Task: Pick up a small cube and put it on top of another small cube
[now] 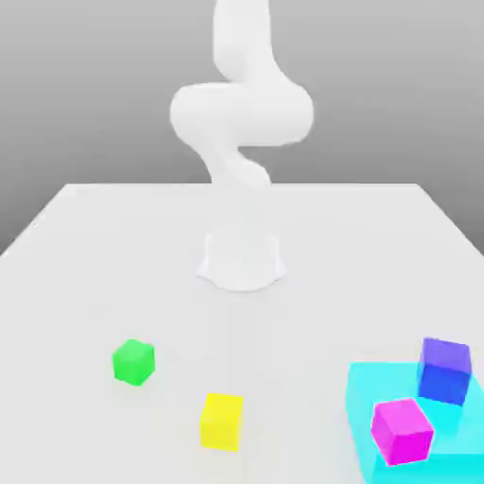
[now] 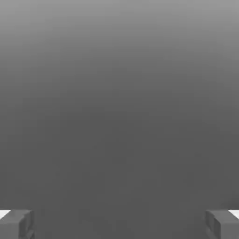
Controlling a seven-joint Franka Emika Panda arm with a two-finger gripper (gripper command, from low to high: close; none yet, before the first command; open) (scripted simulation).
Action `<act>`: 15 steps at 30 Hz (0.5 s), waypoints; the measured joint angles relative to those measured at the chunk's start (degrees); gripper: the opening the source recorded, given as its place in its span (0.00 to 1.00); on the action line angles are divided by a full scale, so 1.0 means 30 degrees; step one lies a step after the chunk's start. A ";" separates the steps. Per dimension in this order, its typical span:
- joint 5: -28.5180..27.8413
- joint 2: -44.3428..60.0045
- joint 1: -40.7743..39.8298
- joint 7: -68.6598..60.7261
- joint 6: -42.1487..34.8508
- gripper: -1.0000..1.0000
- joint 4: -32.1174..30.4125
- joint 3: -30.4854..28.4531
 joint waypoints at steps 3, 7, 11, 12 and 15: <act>-0.0754 0.2011 -0.1004 0.0294 0.1492 0.50 -0.1571 -0.0250; -0.1540 0.4627 -0.2314 0.0538 0.3419 0.50 -0.3600 -0.0788; -0.2119 0.7310 -0.3477 0.0619 0.5407 0.50 -0.5668 -0.1662; -0.2194 0.8017 -0.3744 0.0584 0.5937 0.50 -0.6205 -0.1931; -0.2070 1.0313 -0.4416 0.0210 0.7661 0.50 -0.7898 -0.2910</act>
